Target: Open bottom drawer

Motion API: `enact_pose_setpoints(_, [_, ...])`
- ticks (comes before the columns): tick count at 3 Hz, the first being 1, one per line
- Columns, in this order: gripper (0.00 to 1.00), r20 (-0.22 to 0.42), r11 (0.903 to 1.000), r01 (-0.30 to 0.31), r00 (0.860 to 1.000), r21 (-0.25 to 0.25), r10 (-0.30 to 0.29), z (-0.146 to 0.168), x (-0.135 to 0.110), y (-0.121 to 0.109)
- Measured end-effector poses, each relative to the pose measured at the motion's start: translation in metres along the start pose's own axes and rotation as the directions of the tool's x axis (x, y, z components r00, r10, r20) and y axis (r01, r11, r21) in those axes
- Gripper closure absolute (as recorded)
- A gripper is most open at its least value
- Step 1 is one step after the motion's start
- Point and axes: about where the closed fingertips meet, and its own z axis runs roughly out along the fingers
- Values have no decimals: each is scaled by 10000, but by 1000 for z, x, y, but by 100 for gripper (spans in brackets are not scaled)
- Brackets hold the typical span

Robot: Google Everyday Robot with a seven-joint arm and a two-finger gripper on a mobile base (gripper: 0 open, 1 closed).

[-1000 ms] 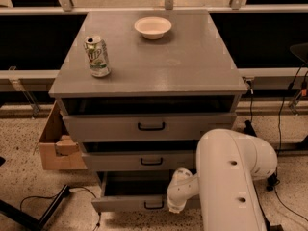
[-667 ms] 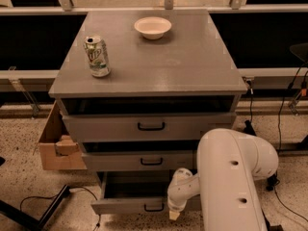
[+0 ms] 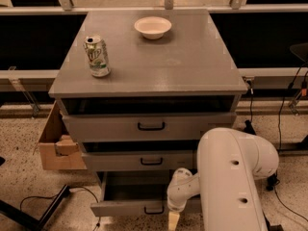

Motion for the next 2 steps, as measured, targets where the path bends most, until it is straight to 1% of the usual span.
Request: enact_pose_setpoints(2, [0, 117, 9999, -111, 9999, -60, 112, 0, 3, 0])
